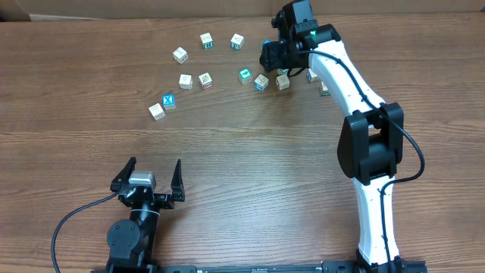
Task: Form a horizontal line
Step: 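Lower the right gripper onto a white block and close on it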
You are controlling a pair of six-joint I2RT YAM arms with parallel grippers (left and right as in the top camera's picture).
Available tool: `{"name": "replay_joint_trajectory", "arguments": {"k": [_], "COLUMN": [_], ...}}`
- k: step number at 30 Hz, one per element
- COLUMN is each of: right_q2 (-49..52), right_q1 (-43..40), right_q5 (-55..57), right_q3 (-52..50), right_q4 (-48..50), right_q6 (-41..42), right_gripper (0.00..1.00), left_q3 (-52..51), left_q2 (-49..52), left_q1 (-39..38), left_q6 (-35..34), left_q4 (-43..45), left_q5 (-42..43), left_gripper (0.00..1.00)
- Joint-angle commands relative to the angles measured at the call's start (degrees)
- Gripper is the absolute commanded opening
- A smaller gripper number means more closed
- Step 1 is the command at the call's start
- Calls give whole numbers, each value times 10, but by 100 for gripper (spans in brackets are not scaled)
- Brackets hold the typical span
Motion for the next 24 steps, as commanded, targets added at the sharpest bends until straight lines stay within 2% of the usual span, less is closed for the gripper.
{"name": "replay_joint_trajectory", "arguments": {"k": [1, 7, 10, 24], "right_q2": [1, 2, 4, 45], "right_q1": [-1, -1, -1, -2], "right_q5": [71, 78, 86, 106], "right_q3": [0, 0, 0, -1], "right_q4": [2, 1, -4, -5], "right_q6": [-2, -22, -23, -24], "right_gripper": [60, 49, 53, 57], "left_q3": [-2, -2, -2, -2], "left_q2": [-5, -5, -5, -5], "left_q1": [-4, -4, -4, -4], "left_q6": [11, 11, 11, 11], "left_q4": [2, 2, 2, 2], "left_q5": [-3, -3, -3, -3], "left_gripper": [100, 100, 100, 100]}}
